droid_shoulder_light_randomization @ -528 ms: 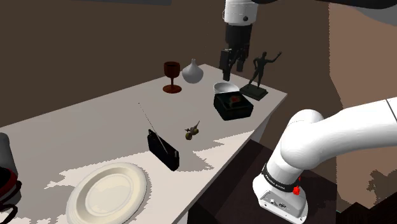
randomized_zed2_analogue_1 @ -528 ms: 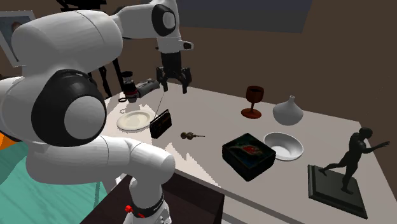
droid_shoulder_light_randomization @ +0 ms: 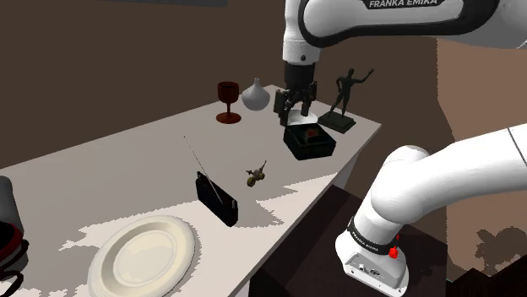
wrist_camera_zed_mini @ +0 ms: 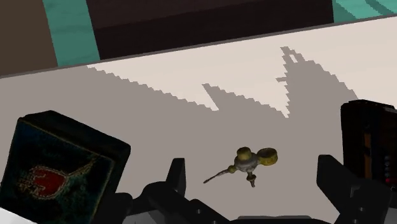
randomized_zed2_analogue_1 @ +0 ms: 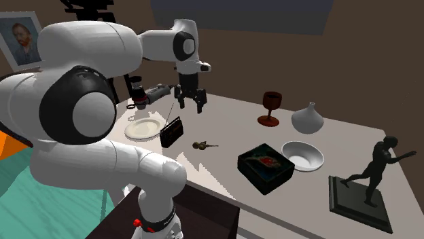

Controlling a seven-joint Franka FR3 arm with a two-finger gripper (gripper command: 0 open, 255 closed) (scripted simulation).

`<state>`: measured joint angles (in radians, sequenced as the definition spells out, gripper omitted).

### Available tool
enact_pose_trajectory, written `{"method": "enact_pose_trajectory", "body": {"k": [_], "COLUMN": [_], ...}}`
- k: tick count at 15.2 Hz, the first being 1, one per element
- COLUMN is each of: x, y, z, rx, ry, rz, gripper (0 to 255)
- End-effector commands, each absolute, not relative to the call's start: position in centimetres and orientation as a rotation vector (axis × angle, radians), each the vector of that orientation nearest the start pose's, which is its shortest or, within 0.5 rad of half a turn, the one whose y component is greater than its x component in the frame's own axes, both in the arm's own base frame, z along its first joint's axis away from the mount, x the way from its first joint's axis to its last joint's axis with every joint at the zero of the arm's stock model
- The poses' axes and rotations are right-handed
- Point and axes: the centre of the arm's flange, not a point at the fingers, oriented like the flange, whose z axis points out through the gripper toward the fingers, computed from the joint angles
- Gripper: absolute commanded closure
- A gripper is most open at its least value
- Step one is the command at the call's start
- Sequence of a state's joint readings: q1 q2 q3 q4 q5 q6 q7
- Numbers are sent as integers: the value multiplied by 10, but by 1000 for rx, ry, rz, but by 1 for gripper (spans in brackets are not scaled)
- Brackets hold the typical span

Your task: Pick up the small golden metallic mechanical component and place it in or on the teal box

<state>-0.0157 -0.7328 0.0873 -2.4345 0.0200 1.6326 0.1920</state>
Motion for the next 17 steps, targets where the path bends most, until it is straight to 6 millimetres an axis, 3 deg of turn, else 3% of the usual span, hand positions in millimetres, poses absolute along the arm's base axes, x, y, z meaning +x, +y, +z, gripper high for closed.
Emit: {"method": "enact_pose_trajectory", "body": {"k": [1,17], "x": [334,420], "y": [28,10], "z": [516,325], "rx": [-3156,-2931], "ry": [312,872], "rz": [101,99], "gripper": [0,0]}}
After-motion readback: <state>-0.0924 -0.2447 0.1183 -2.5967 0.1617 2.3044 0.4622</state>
